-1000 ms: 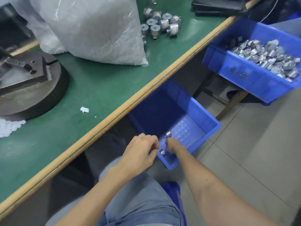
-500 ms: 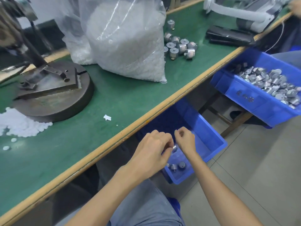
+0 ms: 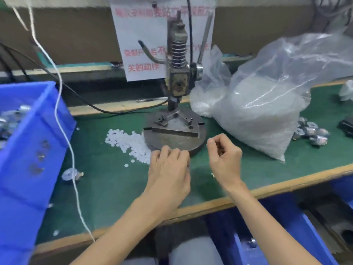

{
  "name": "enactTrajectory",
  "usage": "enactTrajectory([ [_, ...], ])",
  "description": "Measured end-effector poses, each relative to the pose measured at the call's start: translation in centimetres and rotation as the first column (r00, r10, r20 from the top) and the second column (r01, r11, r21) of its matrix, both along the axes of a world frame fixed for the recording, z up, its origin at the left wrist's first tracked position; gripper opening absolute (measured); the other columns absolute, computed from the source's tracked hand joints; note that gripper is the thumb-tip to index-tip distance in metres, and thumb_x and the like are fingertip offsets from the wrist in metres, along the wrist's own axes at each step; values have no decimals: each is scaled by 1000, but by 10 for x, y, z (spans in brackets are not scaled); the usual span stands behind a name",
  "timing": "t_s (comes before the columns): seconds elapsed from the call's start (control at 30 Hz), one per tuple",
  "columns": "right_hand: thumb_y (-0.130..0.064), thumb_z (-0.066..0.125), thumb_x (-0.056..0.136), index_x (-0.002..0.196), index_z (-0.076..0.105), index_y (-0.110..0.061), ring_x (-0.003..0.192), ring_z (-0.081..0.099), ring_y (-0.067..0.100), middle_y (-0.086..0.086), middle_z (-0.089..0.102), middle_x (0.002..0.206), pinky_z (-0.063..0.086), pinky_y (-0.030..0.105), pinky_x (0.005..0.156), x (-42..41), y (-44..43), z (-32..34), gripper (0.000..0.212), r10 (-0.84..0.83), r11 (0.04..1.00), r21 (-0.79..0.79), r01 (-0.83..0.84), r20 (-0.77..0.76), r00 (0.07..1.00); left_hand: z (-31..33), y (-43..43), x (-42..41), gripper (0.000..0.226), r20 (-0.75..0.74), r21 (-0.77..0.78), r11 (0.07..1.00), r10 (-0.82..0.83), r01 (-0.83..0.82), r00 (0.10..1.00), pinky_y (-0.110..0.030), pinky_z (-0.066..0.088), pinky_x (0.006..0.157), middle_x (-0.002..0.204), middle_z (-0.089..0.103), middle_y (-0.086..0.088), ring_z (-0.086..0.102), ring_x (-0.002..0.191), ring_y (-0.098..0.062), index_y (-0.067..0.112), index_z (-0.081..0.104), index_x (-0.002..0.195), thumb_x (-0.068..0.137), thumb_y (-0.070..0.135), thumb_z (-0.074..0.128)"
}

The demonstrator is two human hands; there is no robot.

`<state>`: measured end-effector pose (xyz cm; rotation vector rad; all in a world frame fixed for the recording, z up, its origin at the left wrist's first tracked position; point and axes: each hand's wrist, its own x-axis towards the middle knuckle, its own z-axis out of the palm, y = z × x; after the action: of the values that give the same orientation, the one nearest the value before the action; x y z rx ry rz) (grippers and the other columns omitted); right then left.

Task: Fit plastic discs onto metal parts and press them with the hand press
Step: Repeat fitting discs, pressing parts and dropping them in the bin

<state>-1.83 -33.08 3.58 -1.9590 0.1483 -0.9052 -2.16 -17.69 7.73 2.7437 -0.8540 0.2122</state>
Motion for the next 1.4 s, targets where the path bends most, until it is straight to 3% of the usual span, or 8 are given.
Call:
enactTrajectory([
  [0.17,-15,54,85,66,54,-9,52,35,11,-7,42,53,29,23,52,61,113,35,20,349,916,-200,-347,-24,937,36,72,17,40,118,437,836,312,-332,943,-45,14,104,132,41,-7,23,128,-29,14,37,126,88,24,45],
  [0.4,-2,56,82,81,62,5,64,53,29,17,60,72,45,40,64,95,260,97,9,769,582,-377,-721,-35,639,95,233,27,33,345,502,588,536,-634,770,-41,27,97,124,49,-1,39,120,-26,19,42,119,86,26,44],
  [0.53,-8,54,86,88,65,-3,72,54,26,10,66,80,46,41,69,97,318,109,13,840,267,-434,-860,-333,429,78,300,41,40,-203,758,590,618,-277,760,-32,42,91,124,53,-3,51,111,-22,21,46,126,88,27,55],
  [0.73,-33,47,88,81,60,-20,72,52,19,-5,63,74,23,26,53,103,338,105,20,616,154,-560,-814,-590,522,33,328,37,20,-625,737,676,684,-6,376,-28,43,67,86,59,-7,53,75,-22,17,53,94,78,20,65],
  [1.0,-23,45,90,89,61,-16,75,52,24,-3,59,73,39,33,64,97,329,102,18,691,246,-498,-831,-511,511,69,310,47,10,-333,548,750,602,-370,726,-32,45,71,87,60,-5,52,80,-24,14,53,92,83,20,52],
  [1.13,-13,52,93,120,58,-11,83,60,16,0,66,98,48,29,81,88,311,103,28,889,375,-72,-924,-256,380,105,273,39,20,8,64,763,644,-643,765,-32,31,64,87,46,-4,41,79,-24,13,36,88,85,20,55],
  [1.3,-5,56,88,90,63,-15,78,60,5,-4,67,83,49,19,68,86,255,111,12,959,279,310,-909,-41,281,113,199,35,37,253,-177,836,549,-520,797,-30,28,66,91,39,-4,34,83,-22,15,27,92,75,-4,55],
  [1.4,-3,62,84,92,66,-16,65,60,1,-9,68,73,44,11,57,85,197,98,16,910,403,365,-840,-59,410,83,158,41,39,173,-252,871,468,-421,866,-34,38,73,104,43,-1,41,97,-22,15,37,110,79,2,57],
])
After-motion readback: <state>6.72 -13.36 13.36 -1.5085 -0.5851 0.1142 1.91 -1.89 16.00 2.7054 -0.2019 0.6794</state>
